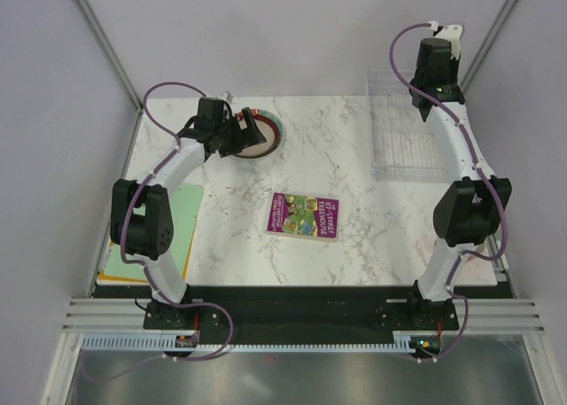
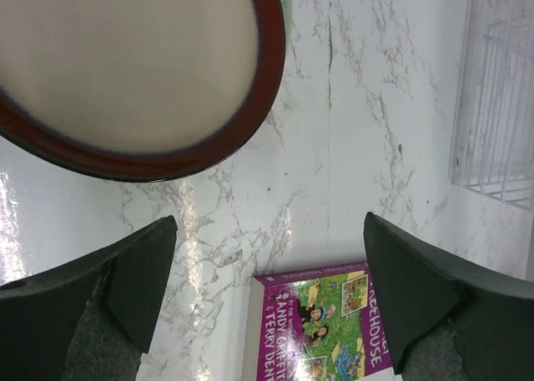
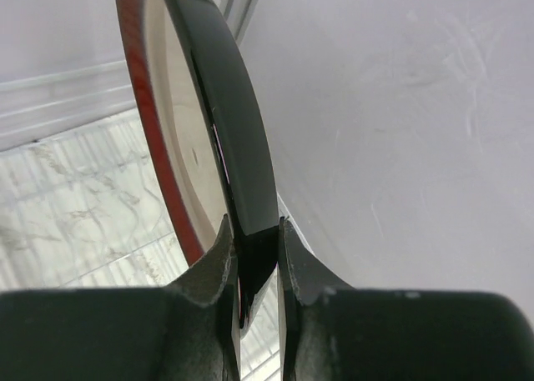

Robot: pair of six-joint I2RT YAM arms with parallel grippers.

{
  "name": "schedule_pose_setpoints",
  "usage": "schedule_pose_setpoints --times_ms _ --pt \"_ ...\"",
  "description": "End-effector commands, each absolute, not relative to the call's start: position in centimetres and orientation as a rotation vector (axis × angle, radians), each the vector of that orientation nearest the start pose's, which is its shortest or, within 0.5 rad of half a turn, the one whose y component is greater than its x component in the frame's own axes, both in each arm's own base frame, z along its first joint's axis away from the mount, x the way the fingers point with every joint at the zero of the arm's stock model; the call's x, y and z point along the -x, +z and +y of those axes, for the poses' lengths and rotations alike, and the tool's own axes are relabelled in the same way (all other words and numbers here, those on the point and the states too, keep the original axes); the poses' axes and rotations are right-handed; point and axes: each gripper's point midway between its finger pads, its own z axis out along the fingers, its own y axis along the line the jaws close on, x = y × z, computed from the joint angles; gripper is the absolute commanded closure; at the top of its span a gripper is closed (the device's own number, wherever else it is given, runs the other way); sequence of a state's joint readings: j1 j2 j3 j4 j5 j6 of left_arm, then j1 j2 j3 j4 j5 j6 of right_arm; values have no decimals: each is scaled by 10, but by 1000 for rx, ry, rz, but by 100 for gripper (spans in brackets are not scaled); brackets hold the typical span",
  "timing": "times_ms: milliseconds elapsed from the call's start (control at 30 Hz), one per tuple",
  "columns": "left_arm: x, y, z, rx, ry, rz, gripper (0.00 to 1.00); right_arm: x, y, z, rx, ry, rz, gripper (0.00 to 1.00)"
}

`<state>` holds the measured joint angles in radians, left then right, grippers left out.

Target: Unload the plates from the dish rack

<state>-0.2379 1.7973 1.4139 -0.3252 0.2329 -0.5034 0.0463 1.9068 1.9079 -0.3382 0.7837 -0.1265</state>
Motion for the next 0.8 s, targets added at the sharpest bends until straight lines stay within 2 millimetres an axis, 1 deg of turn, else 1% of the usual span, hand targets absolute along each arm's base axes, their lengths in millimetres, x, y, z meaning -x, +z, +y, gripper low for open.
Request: schedule_pose_setpoints --times_ms 0,33,67,100,133,167,200,233,267,300,333,367,400,433,467,500,567,600,633,700,733,767 --pt "-460 194 -197 137 -845 2188 0 -498 414 -68 -436 -510 1630 100" --pt "-464 203 -202 125 -885 2147 0 -500 416 -48 -424 -403 1629 100" --pt "-464 203 -206 115 -912 2142 0 -495 425 -37 -406 -332 1619 100" --pt "-463 205 -209 110 -939 2137 0 -494 424 -23 -374 -264 1643 100" --pt "-466 211 -212 94 -959 2104 0 -493 427 -4 -366 -182 1644 100" --pt "-466 214 -214 83 -975 2087 0 -492 430 15 -312 -97 1654 100" --pt "-463 215 -218 77 -1012 2079 0 -488 429 25 -306 -57 1675 100" --pt "-464 219 -221 65 -1036 2058 0 -487 429 40 -305 8 1682 100" --pt "-466 227 -224 45 -1060 2015 0 -485 430 59 -259 106 1695 100" --pt "-463 229 -229 47 -1111 2007 0 -483 425 68 -253 144 1710 100" --pt "-462 233 -231 40 -1143 1989 0 -480 424 81 -237 197 1719 100" --pt "-464 245 -235 20 -1175 1932 0 -477 423 96 -224 276 1727 100" --pt "-461 243 -239 35 -1227 1934 0 -475 417 103 -219 304 1741 100" --pt "-460 248 -242 30 -1256 1912 0 -472 417 115 -206 346 1743 100" --pt "-461 257 -244 12 -1281 1865 1 -466 420 121 -217 393 1732 100" --pt "-459 256 -246 33 -1323 1865 1 -465 414 131 -202 441 1740 100" --pt "-460 257 -249 40 -1357 1846 1 -455 418 141 -193 515 1729 100" --pt "-459 259 -251 39 -1387 1824 2 -453 415 150 -197 574 1730 100" --pt "-460 257 -252 46 -1401 1818 2 -450 417 153 -204 594 1724 100" --pt "-458 261 -254 44 -1449 1780 2 -442 419 165 -199 688 1717 100" --pt "-457 261 -256 42 -1464 1768 2 -438 418 173 -184 733 1719 100" --pt "-458 258 -257 48 -1480 1768 3 -433 415 176 -184 755 1724 100"
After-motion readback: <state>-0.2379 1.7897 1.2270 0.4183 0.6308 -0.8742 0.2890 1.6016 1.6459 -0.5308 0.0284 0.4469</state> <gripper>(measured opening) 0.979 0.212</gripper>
